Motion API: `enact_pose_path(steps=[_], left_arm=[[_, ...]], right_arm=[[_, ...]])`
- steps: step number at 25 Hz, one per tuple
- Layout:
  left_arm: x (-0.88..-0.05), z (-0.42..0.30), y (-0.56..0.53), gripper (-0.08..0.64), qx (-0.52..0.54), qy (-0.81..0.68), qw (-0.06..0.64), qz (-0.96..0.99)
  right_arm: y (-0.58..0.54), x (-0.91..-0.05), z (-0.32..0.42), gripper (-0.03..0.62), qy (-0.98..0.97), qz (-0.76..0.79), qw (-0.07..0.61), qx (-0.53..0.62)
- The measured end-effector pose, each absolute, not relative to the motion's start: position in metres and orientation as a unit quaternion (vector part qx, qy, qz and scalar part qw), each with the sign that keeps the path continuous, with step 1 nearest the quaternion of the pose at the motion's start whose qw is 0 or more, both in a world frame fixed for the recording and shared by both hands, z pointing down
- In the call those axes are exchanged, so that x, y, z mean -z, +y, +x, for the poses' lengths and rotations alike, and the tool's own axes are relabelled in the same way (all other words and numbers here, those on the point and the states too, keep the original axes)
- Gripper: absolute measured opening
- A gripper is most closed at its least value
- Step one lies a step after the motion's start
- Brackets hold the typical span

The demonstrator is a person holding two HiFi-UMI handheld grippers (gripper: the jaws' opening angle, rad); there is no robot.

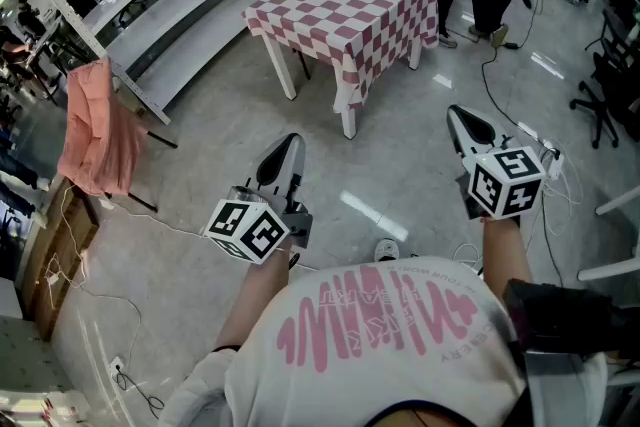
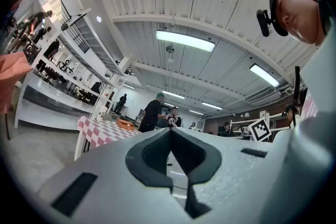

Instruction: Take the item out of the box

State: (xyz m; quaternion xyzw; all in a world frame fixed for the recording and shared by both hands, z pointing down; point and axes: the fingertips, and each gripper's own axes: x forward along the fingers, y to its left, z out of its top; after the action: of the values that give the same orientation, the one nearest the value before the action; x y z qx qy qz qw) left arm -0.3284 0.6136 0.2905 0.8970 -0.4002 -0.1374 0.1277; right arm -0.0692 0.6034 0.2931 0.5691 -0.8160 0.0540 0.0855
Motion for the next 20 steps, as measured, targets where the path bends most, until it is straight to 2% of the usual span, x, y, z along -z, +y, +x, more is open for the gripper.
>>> enact_pose_path(steps=[10, 20], left_arm=[[-0.297, -0.316, 0.593, 0.008, 0.13, -0.403, 0.138, 0.895], [-0.307, -0.293, 0.512, 0.008, 0.12, -0.41, 0.136, 0.894]], right_arm=[[0.579, -0.301, -0.058, 0.005, -0.818, 0.565, 0.092, -0.065], [0.496, -0.306, -0.03, 0.005, -0.823, 0.56, 0.07, -0.068]])
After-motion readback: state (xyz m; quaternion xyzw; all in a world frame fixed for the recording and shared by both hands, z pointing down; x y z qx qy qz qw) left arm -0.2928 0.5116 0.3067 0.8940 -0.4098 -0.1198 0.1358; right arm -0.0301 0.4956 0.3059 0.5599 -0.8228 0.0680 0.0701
